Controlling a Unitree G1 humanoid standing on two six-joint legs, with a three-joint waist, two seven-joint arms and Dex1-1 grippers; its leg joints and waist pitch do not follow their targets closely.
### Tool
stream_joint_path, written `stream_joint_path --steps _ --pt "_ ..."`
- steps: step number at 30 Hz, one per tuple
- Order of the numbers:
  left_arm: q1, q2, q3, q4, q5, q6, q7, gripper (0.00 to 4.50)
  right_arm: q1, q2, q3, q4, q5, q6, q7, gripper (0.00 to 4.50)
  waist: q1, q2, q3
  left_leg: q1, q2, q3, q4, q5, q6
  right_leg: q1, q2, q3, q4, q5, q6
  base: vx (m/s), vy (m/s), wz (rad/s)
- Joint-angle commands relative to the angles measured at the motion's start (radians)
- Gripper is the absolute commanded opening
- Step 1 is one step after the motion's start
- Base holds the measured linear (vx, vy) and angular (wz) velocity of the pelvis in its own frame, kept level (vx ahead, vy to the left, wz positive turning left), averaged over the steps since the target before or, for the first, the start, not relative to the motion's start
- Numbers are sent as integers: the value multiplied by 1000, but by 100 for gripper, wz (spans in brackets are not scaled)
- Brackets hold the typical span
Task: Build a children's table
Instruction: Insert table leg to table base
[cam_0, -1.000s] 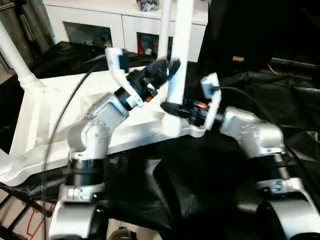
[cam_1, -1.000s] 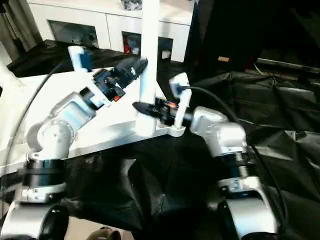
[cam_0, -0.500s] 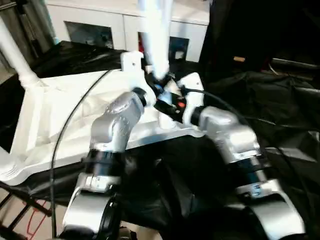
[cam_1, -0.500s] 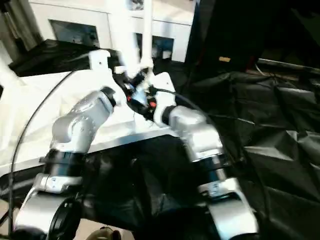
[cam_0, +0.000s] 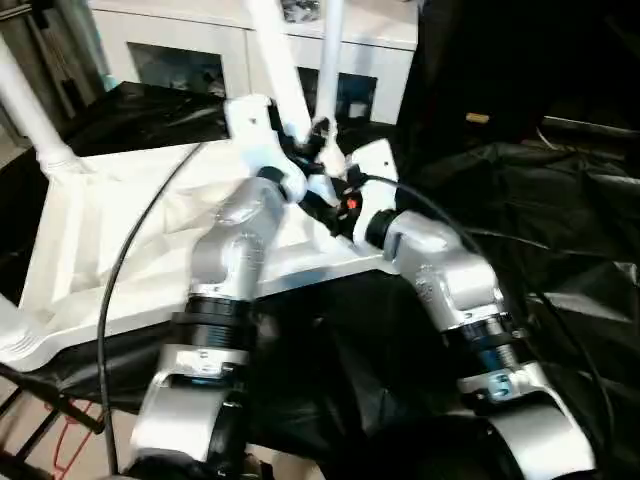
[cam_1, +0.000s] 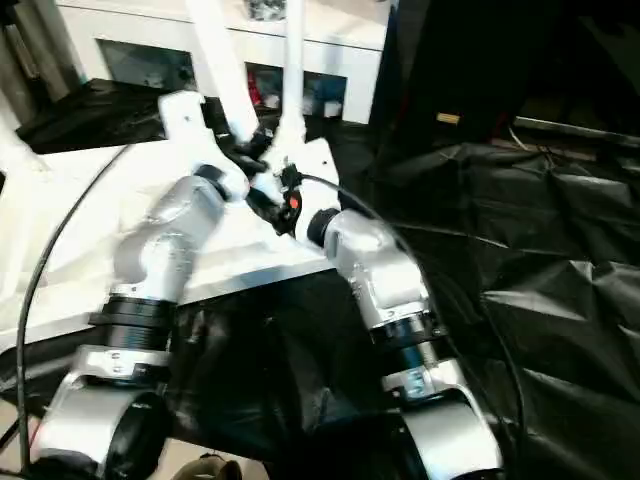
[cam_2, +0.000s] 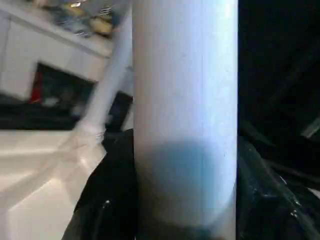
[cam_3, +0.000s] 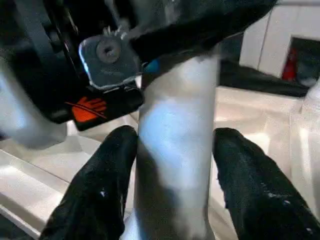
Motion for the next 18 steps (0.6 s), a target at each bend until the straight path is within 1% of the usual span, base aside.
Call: stream_joint_path --steps 1,2,3,4,5,6,7,8,9,10,11,12,13,14,15,16,18 --pt "2 8 -22 -12 -26 8 -71 191 12 -13 -15 -22 46 48 51 306 -1 6 -84 46 41 -26 -71 -139 -17 46 -47 31 -56 54 -210 0 0 0" --pt "3 22 -27 -18 -45 20 -122 191 15 -40 -9 -36 72 79 109 316 -1 7 -84 45 43 -26 -71 -135 -15 44 -48 31 -54 64 -219 0 0 0" --pt "3 26 -29 -20 -50 23 -137 191 16 -48 -6 -40 79 87 126 324 -1 5 -84 45 42 -26 -70 -133 -13 48 -47 30 -54 67 -221 0 0 0" --pt "4 36 -32 -24 -63 32 -171 191 18 -67 0 -51 96 107 167 331 3 5 -84 46 42 -25 -70 -133 -10 48 -48 31 -54 67 -224 0 0 0" --pt "6 54 -38 -33 -86 44 -235 191 24 -106 20 -69 109 130 232 340 5 5 -84 46 42 -25 -70 -134 -8 50 -49 30 -54 63 -225 0 0 0" --pt "6 54 -38 -33 -86 44 -235 191 24 -106 20 -69 109 130 232 345 6 6 -83 45 44 -25 -71 -138 -10 48 -49 31 -54 58 -226 0 0 0" --pt "12 87 -45 -59 -152 88 -375 191 29 -164 35 -97 145 167 337 347 4 -1 -84 46 40 -24 -69 -143 -11 52 -48 29 -53 53 -234 0 0 0" --pt "12 87 -45 -59 -152 88 -375 191 29 -164 35 -97 145 167 337 347 7 1 -84 45 42 -25 -70 -138 -8 52 -52 30 -53 50 -237 0 0 0" --pt "15 101 -46 -72 -187 114 -442 191 31 -184 34 -109 166 183 380 347 4 3 -82 43 44 -25 -71 -139 -9 48 -51 30 -52 45 -243 0 0 0" --pt "16 106 -46 -78 -205 130 -468 191 31 -189 32 -111 173 187 391 347 6 2 -83 47 42 -24 -69 -142 -10 50 -51 29 -53 39 -247 0 0 0" --pt "24 136 -51 -112 -296 219 -609 190 26 -210 20 -115 216 214 454 347 7 0 -82 44 42 -20 -68 -139 -3 49 -53 29 -50 29 -268 0 0 0" --pt "27 148 -56 -122 -324 249 -655 190 23 -215 16 -113 230 225 472 347 9 1 -81 45 42 -20 -67 -138 -1 48 -53 29 -50 22 -275 0 0 0" --pt "27 148 -56 -122 -324 249 -655 190 23 -215 16 -113 230 225 472 347 9 3 -81 45 44 -19 -67 -136 -1 45 -49 28 -48 18 -282 0 0 0" --pt "33 168 -69 -144 -368 299 -732 190 22 -226 15 -119 269 260 521 347 7 3 -80 44 44 -19 -67 -136 1 44 -48 28 -48 18 -286 0 0 0" --pt "39 186 -83 -159 -400 332 -794 190 24 -239 24 -131 291 279 565 347 8 6 -81 45 44 -19 -67 -144 3 45 -47 26 -48 10 -288 0 0 0" --pt "41 193 -88 -165 -415 348 -823 190 25 -246 29 -136 299 288 585 347 8 6 -80 46 45 -18 -68 -147 6 44 -46 27 -48 5 -288 0 0 0" --pt "41 196 -90 -168 -423 356 -838 190 26 -250 32 -138 302 292 594 347 8 6 -78 46 45 -18 -69 -162 -2 42 -47 28 -51 -14 -285 0 0 0"
